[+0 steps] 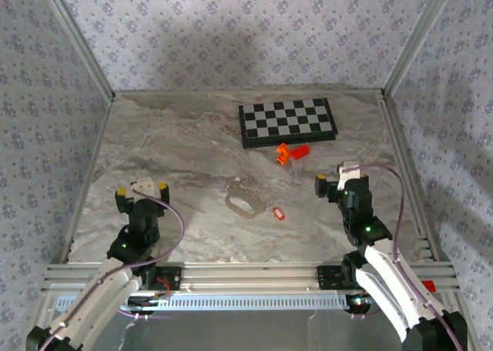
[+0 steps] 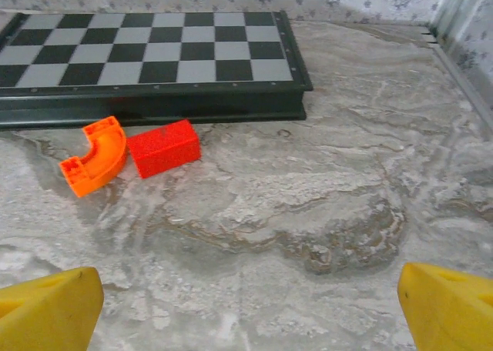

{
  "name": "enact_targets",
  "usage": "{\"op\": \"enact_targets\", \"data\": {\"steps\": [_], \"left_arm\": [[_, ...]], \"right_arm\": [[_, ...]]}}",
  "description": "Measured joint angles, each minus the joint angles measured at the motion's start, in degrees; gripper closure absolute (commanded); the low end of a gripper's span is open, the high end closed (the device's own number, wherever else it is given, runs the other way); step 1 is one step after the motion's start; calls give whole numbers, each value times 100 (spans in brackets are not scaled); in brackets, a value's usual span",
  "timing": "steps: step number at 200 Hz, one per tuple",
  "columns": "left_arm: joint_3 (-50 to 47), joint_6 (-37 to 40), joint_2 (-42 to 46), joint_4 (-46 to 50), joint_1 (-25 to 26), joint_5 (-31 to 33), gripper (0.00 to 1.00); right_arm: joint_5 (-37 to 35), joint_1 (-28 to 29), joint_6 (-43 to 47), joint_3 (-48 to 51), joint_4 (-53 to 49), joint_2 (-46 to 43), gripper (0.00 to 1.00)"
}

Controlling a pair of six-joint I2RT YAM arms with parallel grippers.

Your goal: Put the keys on the keyring

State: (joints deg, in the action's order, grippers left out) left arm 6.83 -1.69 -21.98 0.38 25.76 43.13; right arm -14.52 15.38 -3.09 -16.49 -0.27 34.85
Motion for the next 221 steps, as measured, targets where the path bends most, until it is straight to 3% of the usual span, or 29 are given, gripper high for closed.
{"op": "enact_targets", "data": {"steps": [52, 114, 175, 221], "left_arm": [[-61, 103, -11, -173, -358, -420, 0], [-63, 127, -380, -551, -813, -809, 1], [-122, 109, -1012, -1379, -1469, -1401, 1], [-138, 39, -1978, -2240, -1891, -1845, 0]], "right_arm": [[-444, -52, 125, 566, 787, 50, 0], [-675, -76, 275, 852, 1622, 715, 0], [-737, -151, 428, 839, 2782, 2055, 0], [-713, -507, 446, 623, 3757, 3187, 0]]}}
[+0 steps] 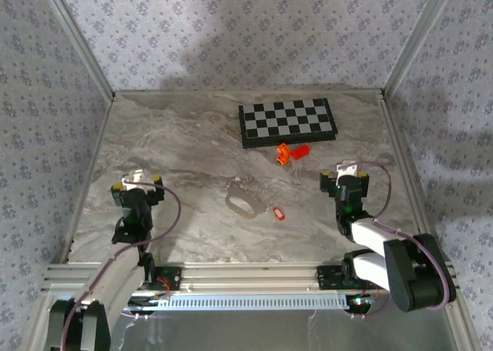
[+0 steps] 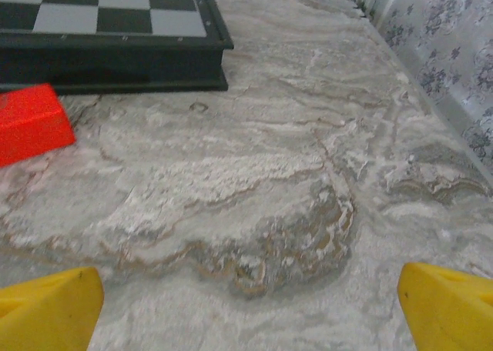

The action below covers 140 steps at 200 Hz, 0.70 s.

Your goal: Put the keys on the keyring

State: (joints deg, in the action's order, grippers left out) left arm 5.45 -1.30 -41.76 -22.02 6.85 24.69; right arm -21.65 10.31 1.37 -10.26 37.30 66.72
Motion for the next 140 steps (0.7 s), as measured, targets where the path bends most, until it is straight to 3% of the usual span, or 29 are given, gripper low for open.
{"op": "enact_targets", "data": {"steps": [75, 140], "left_arm": [[514, -31, -2358, -1410, -129, -533, 0], [1191, 2, -3394, -1945, -129, -787, 0]], "right_arm": [[151, -299, 269, -278, 1904, 1775, 0], [367, -638, 175, -691, 1971, 2142, 0]]}}
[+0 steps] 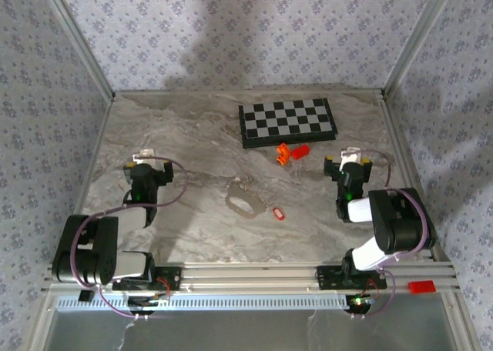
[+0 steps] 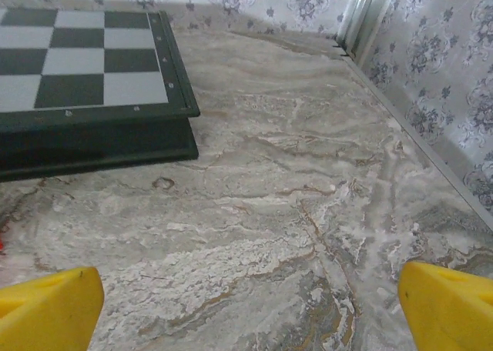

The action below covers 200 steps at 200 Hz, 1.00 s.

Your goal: Put the keys on the keyring

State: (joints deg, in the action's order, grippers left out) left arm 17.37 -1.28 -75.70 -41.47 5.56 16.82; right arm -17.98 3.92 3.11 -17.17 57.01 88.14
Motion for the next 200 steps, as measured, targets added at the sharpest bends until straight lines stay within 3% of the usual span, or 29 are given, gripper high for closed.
{"op": "enact_targets", "data": {"steps": [90, 200], "left_arm": [[249, 114, -1200, -710, -240, -232, 0], [457, -31, -1239, -629, -472, -573, 0]], "right_arm": [[133, -190, -229, -195, -326, 22, 0], [238, -256, -269, -212, -457, 22, 0]]}}
